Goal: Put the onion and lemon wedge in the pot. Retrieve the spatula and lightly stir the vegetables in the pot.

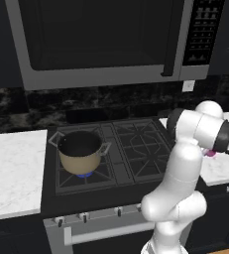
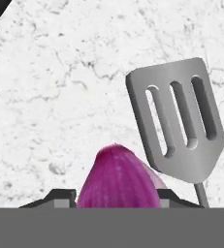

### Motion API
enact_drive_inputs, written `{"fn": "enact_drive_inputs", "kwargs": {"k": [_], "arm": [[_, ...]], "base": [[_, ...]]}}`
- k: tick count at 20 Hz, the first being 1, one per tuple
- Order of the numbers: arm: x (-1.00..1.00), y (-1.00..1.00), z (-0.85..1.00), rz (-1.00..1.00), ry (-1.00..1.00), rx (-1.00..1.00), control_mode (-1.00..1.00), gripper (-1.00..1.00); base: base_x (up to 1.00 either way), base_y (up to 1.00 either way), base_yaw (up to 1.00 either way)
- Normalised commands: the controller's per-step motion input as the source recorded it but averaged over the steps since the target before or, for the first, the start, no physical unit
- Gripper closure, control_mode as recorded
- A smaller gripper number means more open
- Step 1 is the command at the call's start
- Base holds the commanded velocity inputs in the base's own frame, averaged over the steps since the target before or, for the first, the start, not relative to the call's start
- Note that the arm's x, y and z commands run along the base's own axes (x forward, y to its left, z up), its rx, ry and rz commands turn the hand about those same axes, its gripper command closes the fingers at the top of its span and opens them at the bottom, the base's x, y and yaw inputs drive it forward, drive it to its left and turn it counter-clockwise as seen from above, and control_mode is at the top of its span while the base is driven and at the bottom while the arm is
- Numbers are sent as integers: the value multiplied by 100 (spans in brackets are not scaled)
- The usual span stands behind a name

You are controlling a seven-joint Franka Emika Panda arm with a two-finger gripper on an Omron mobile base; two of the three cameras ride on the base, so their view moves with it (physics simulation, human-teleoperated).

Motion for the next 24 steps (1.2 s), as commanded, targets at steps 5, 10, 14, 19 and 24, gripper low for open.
{"fn": "enact_drive_inputs", "kwargs": {"k": [5, 10, 14, 19, 24], "arm": [[-77, 77, 32, 0, -22, -10, -100, 100], [-95, 100, 97, 1, -29, -22, -100, 100], [-63, 100, 100, 4, -3, 1, -100, 100], [-24, 86, 100, 7, 0, 25, -100, 100], [0, 100, 100, 6, 9, 23, -100, 100]], "base": [[0, 0, 0], [0, 0, 0], [0, 0, 0], [0, 0, 0], [0, 0, 0]]}}
